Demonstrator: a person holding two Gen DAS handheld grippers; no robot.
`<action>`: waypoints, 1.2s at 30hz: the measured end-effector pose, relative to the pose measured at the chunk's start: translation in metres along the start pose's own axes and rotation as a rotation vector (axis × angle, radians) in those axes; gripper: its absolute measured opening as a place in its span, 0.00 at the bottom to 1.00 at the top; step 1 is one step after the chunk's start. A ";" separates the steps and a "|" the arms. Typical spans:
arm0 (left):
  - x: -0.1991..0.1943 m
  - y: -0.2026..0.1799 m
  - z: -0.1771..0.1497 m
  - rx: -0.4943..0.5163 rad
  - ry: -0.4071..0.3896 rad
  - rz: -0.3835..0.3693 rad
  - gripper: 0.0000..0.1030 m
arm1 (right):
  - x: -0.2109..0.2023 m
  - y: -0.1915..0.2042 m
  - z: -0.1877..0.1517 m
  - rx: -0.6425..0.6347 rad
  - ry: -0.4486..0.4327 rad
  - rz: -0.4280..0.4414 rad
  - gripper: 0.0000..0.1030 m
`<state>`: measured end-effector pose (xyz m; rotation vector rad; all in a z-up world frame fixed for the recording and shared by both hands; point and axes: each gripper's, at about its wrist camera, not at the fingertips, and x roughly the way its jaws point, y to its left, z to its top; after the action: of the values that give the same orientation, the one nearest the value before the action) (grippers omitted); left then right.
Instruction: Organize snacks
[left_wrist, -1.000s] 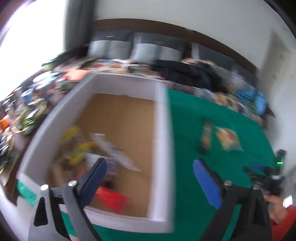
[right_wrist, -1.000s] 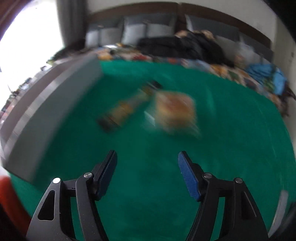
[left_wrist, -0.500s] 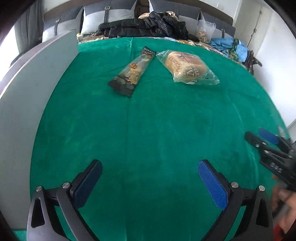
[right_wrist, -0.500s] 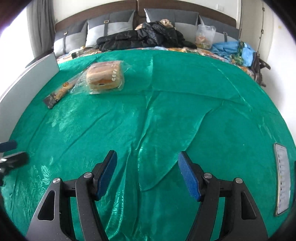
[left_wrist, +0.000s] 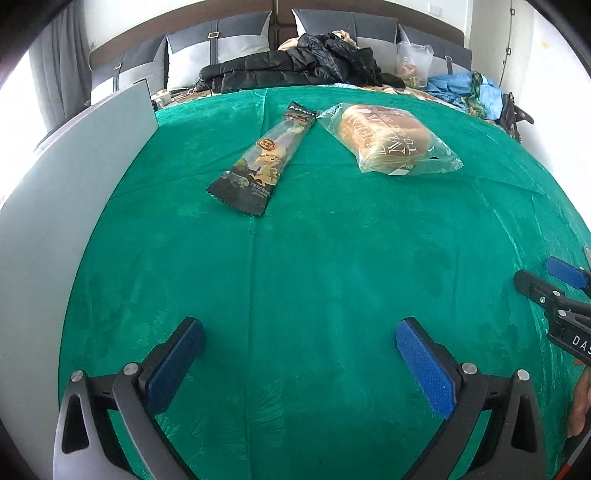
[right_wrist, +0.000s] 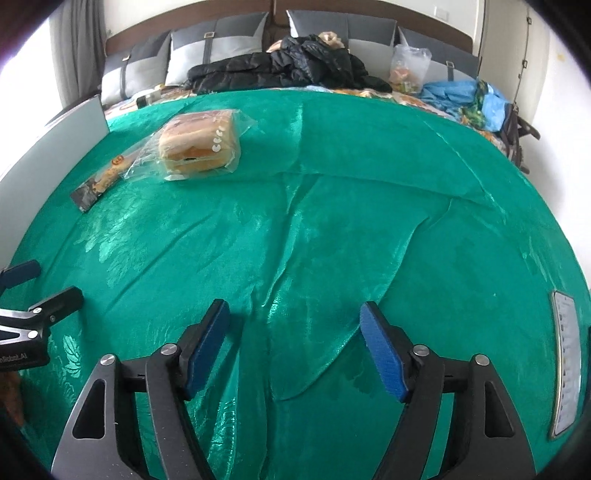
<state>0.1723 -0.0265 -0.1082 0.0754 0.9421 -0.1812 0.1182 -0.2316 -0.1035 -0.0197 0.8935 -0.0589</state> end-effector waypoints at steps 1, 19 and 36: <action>0.000 0.000 0.000 0.000 0.000 -0.001 1.00 | 0.001 -0.002 0.000 0.009 0.003 0.002 0.78; 0.000 0.000 -0.001 -0.001 0.000 -0.001 1.00 | 0.004 -0.006 0.002 0.032 0.012 0.002 0.84; 0.000 0.000 -0.001 -0.001 0.000 -0.001 1.00 | 0.004 -0.005 0.002 0.032 0.012 0.002 0.84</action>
<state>0.1717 -0.0260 -0.1085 0.0737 0.9419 -0.1819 0.1218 -0.2370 -0.1054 0.0114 0.9049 -0.0714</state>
